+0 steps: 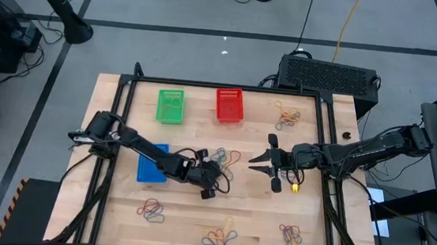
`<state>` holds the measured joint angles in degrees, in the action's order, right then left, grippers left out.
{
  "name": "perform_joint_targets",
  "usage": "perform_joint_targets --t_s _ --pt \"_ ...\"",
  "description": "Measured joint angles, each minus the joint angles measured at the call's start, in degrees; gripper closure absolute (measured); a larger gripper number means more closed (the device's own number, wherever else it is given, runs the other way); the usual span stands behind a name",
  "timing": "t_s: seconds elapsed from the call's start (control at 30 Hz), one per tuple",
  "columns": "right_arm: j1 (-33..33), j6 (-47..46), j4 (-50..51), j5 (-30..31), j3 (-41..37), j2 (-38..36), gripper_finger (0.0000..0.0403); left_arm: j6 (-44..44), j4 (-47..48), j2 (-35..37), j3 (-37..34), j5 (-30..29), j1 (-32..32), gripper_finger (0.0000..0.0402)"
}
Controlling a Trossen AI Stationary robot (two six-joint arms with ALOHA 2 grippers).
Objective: Sort rubber bands into baskets
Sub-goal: Put the yellow rubber band into the green bin
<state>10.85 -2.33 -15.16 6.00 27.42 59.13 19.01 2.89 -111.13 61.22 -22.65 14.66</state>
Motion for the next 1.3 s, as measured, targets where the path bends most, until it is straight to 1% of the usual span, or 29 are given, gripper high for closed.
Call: perform_joint_targets --t_s 0.53,0.7,0.93,1.07,1.23,1.3 --pt "0.0 0.0 0.0 0.0 0.0 0.0 0.0323 0.5 -1.3 -0.2 -1.6 1.6 -0.3 0.0304" --pt "0.0 0.0 0.0 0.0 0.0 0.0 0.0323 1.5 -1.4 -0.2 -1.6 4.7 -1.3 0.0304" --pt "0.0 0.0 0.0 0.0 0.0 0.0 0.0323 1.5 -1.4 -0.2 -1.6 5.1 -1.5 0.0307" --pt "0.0 0.0 0.0 0.0 0.0 0.0 0.0323 1.5 -1.4 -0.2 -1.6 5.1 -1.5 0.0333" --pt "0.0 0.0 0.0 0.0 0.0 0.0 0.0323 1.3 -1.2 -0.2 -1.6 5.0 -1.5 0.0387" --pt "0.0 0.0 0.0 0.0 0.0 0.0 0.0323 0.2 -1.2 -0.1 -1.6 4.6 -1.5 0.0395"
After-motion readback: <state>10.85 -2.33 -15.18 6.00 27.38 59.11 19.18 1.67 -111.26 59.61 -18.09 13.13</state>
